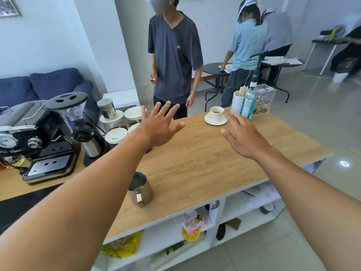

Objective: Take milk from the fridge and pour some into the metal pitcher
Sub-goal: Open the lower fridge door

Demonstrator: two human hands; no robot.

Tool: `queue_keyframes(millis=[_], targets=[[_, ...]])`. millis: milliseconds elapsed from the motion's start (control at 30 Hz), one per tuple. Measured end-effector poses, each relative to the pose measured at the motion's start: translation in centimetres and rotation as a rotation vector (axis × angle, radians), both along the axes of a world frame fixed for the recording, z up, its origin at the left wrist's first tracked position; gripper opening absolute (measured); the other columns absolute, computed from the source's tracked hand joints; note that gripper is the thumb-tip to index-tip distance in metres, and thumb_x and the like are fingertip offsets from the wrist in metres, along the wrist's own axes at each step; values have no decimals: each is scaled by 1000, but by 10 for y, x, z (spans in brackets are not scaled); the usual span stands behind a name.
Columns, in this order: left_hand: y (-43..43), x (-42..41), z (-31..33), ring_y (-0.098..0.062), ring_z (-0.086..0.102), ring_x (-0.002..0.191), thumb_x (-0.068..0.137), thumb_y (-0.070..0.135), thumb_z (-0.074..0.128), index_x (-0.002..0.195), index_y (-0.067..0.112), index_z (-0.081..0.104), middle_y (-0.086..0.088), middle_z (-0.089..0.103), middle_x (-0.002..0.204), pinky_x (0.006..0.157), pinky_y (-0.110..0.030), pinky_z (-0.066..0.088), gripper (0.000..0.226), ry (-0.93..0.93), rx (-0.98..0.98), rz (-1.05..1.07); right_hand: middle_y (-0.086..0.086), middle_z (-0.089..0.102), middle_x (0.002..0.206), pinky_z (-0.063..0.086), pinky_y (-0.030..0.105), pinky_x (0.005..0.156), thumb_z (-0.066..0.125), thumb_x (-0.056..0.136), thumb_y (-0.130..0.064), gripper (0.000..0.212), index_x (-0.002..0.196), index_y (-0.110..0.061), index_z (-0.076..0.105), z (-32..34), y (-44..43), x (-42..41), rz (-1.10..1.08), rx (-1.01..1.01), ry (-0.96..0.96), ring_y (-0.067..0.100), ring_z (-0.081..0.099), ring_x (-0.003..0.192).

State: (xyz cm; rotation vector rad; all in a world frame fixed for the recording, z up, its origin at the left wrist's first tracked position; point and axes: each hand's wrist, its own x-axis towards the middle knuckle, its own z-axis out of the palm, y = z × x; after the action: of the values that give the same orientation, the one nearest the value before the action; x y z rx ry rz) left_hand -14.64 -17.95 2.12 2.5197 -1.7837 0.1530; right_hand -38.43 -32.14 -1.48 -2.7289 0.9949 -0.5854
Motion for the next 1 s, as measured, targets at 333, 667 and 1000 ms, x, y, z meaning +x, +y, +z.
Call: queue_keyframes(millis=[333, 667, 1000], targets=[[-97, -175, 1, -23, -5, 154, 97, 68, 16, 159, 32, 2, 3, -3, 168, 117, -62, -9, 73, -20, 36, -267, 7, 27, 156, 22, 42, 116, 37, 102, -40, 56, 151, -15, 26, 4, -30, -196, -263, 32, 4, 27, 24, 142], [-161, -378, 1, -22, -3, 155, 96, 68, 14, 159, 29, 8, -2, -2, 168, 118, -63, -8, 74, -52, 47, -627, 12, 36, 151, 24, 40, 114, 41, 101, -38, 56, 148, -10, 33, 9, -11, -410, -618, -21, 18, 29, 31, 140], [-168, -586, 17, -26, 44, 137, 98, 64, 22, 146, 25, 40, -3, 47, 150, 115, -53, 21, 64, -10, -21, -1092, 6, 34, 151, 16, 49, 114, 29, 102, -47, 54, 150, -24, 25, 24, 93, -592, -1114, 51, 25, 28, 29, 139]])
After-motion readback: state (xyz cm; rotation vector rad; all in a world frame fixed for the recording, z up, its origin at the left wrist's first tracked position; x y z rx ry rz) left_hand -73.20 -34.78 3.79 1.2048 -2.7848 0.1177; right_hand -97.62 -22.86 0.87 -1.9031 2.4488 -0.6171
